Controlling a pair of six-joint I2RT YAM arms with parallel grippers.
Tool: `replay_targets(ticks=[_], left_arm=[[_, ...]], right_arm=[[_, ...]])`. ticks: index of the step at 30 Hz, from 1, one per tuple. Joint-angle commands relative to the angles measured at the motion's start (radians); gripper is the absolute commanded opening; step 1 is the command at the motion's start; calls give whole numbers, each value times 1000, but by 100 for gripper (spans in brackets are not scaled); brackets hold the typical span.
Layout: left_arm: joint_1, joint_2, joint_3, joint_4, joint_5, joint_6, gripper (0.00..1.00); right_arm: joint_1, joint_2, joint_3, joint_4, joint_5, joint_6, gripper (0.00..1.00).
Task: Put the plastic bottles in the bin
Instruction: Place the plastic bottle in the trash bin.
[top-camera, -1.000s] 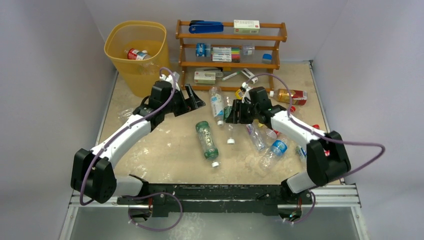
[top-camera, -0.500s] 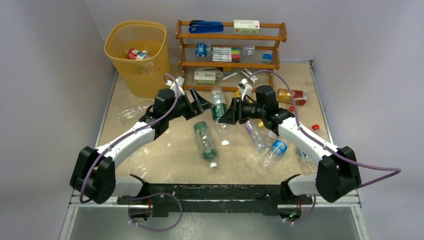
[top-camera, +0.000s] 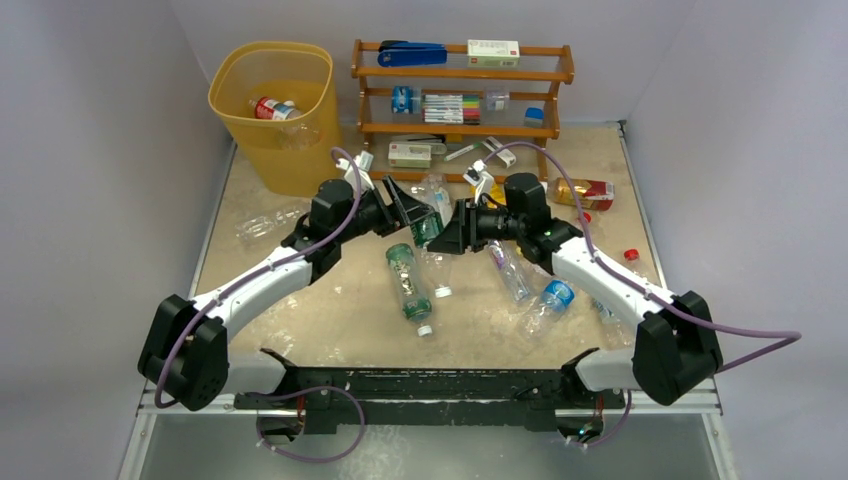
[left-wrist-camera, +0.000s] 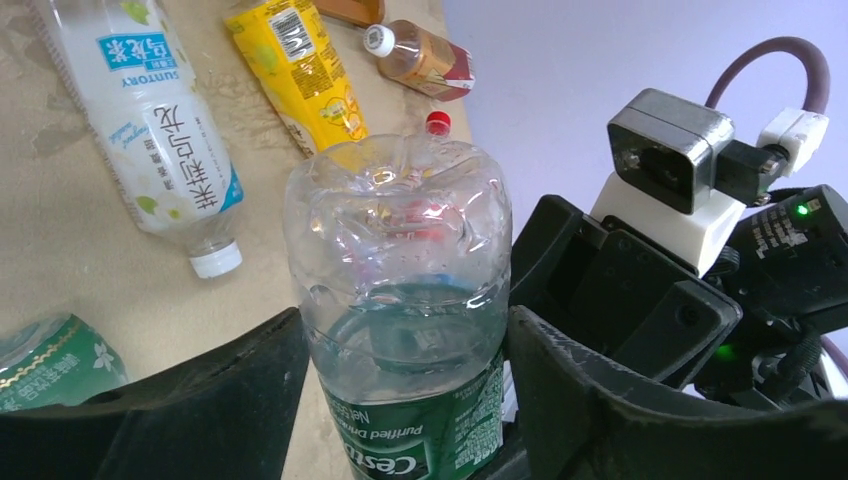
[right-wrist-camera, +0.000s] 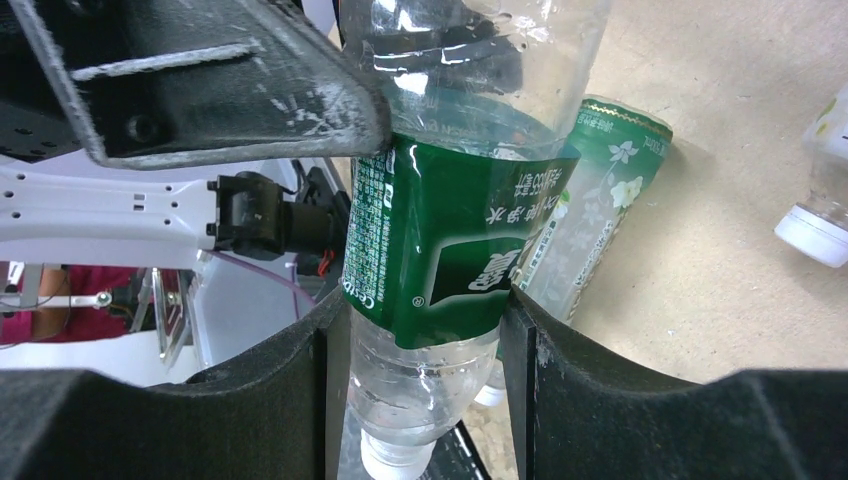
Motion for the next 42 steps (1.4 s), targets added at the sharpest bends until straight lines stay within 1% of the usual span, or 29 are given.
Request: replay_targets(ticks=[1, 2, 5, 7, 9, 12, 14, 15, 17, 21, 24, 32, 36, 42], left_arm=[[-6, -26, 24, -7, -25, 26, 64], [-7, -24, 30, -21, -29, 33, 58], [-7, -17, 46, -63, -45, 52, 46], [-7, -12, 51, -76, -55, 60, 42], [-7, -6, 57, -88, -66, 68, 41], [-8, 6, 78, -112, -80, 88, 42], [-6, 15, 109, -150, -91, 115, 42], [-6, 22, 129, -176, -103, 133, 42], [-4, 33, 176, -222, -120, 167, 42], [9, 60, 264, -301, -141, 223, 43], [44, 74, 311, -328, -129, 238, 43], [214, 103, 475, -415, -61, 288, 43], [276, 132, 603, -472, -28, 319, 44], [359, 179, 793, -507, 12, 318, 44]], right_arm=[[6, -8, 45, 32, -14, 8, 52], [5, -6, 45, 31, -10, 7, 52], [6, -5, 45, 33, -10, 10, 53], [6, -10, 45, 32, -10, 11, 58], [6, -21, 45, 25, -4, 10, 65], [6, -44, 45, -1, 11, 3, 78], [6, -66, 45, -23, 20, -5, 85], [6, -78, 45, -32, 26, -9, 90], [6, -103, 44, -53, 42, -15, 95], [6, -135, 39, -96, 65, -34, 98], [6, -163, 23, -116, 75, -41, 98], [6, -205, -25, -142, 74, -49, 99], [6, -202, -35, -133, 76, -49, 99], [6, -193, -43, -111, 87, -47, 99]])
